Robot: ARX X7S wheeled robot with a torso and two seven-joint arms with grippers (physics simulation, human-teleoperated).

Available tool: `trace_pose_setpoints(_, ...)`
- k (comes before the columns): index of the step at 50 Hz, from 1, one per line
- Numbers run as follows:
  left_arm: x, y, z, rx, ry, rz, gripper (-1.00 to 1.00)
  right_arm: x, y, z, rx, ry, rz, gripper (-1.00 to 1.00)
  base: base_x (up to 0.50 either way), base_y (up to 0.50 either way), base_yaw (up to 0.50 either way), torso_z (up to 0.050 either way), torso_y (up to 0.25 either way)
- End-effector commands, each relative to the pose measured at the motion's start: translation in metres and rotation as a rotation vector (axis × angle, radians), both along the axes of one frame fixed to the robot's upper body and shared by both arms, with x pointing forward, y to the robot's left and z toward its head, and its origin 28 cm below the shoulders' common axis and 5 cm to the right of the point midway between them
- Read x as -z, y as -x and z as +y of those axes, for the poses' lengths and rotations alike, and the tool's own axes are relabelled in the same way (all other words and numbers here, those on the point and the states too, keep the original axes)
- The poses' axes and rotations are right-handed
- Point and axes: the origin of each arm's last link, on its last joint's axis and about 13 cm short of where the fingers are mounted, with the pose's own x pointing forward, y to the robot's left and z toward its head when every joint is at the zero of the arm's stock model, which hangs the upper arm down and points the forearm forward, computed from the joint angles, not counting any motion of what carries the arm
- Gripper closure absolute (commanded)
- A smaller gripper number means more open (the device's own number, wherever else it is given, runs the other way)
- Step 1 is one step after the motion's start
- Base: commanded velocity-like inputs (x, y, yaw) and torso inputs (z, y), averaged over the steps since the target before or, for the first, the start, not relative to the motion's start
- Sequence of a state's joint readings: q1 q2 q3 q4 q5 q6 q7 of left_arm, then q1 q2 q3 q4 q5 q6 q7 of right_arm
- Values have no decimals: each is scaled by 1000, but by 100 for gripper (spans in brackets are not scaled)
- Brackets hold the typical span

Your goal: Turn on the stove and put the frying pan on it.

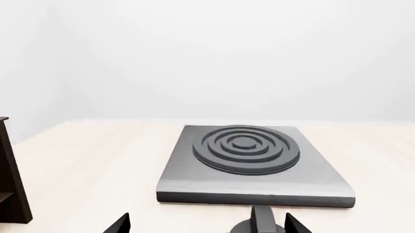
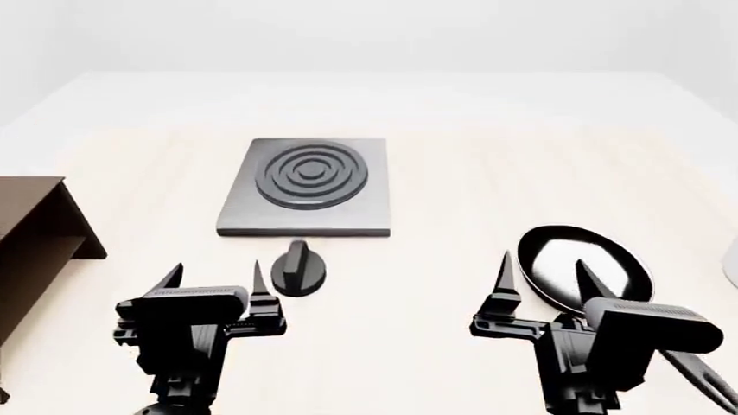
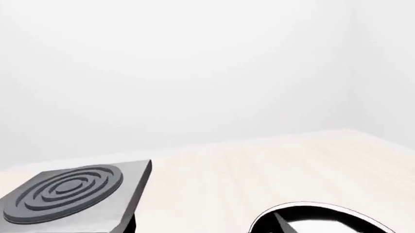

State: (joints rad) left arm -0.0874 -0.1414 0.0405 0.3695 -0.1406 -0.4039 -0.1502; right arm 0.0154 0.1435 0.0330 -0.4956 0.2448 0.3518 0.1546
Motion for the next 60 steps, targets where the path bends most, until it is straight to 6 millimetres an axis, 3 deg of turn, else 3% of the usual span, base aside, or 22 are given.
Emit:
trace_pose_setpoints(1,0,0,0,-4,-2,-1,-100,-1,1,0,-4,-3,-2,-100,500,0,0,0,0)
trace_pose_setpoints(11,0,0,1,-7,-4,-4,-100,1,-2,0,33,39,26,-100,485,0,0,0,2)
trace_pose_setpoints(29,3,-11,12,-52,-25,11,-100,2,-2,-1,15,53,32,-100,5,0,0,0,0)
trace_pose_setpoints(36,17,-18,16,-78,-49,41,-100,-1,-2,-2,23,49,29,-100,0,0,0,0,0)
trace_pose_setpoints(37,27,-20,18,-90,-65,67,-100,0,-3,-2,26,49,31,-100,0,0,0,0,0)
trace_pose_setpoints(49,59,-14,24,-98,-93,130,-100,1,-3,-2,27,47,32,-100,0,0,0,0,0)
trace_pose_setpoints(60,73,-16,27,-114,-113,150,-100,1,-2,-2,25,48,33,-100,0,0,0,0,0)
